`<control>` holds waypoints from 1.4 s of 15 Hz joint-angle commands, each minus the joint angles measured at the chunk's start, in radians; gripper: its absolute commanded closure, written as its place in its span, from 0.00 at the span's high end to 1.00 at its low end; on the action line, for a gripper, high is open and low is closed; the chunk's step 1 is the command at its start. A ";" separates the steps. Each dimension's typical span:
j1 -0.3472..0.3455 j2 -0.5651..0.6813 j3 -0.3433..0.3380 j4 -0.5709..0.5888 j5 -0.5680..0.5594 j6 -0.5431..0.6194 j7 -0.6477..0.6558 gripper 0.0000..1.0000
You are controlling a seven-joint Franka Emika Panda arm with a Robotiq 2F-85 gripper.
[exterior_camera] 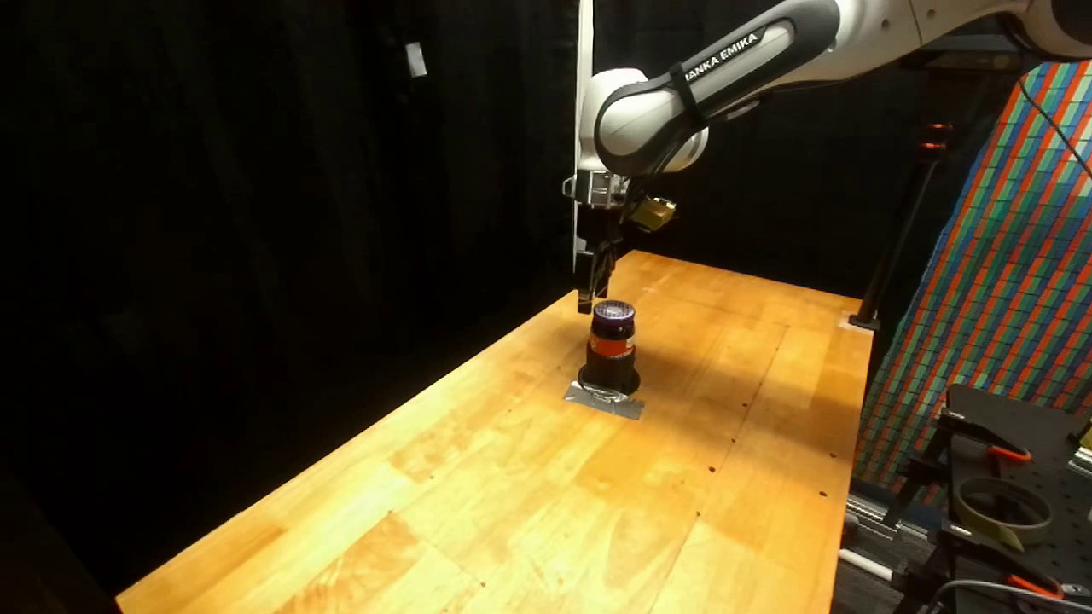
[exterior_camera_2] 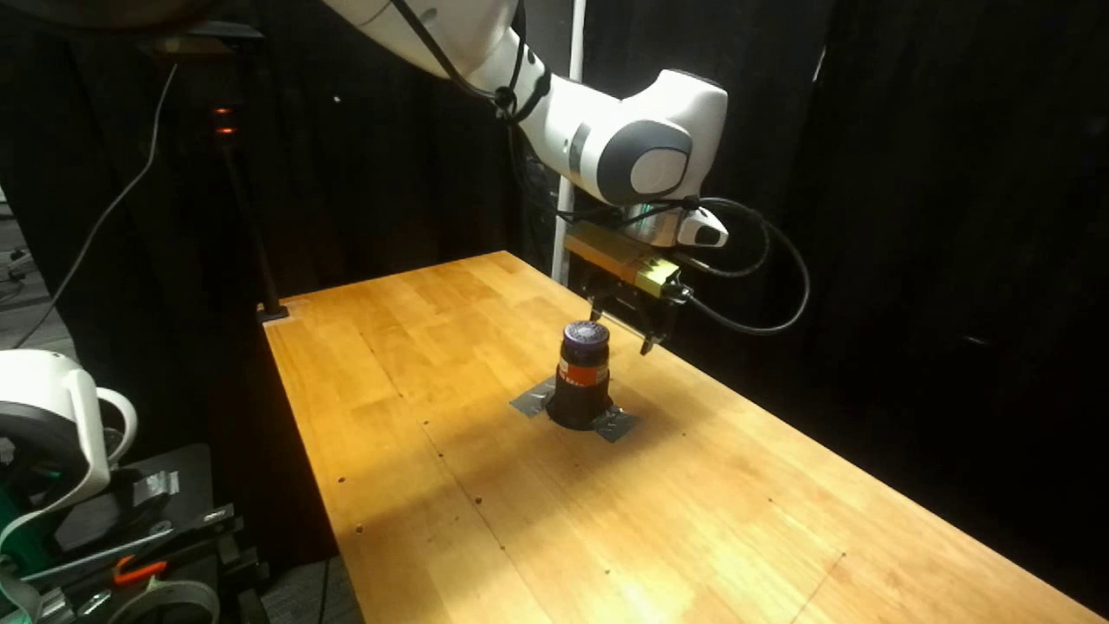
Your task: Put a rubber band around the cup
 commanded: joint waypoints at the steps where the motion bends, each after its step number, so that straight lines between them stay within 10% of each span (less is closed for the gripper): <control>1: 0.007 0.074 0.008 0.121 -0.044 -0.080 0.036 1.00; 21: 0.071 0.047 -0.002 0.105 -0.167 -0.198 0.060 1.00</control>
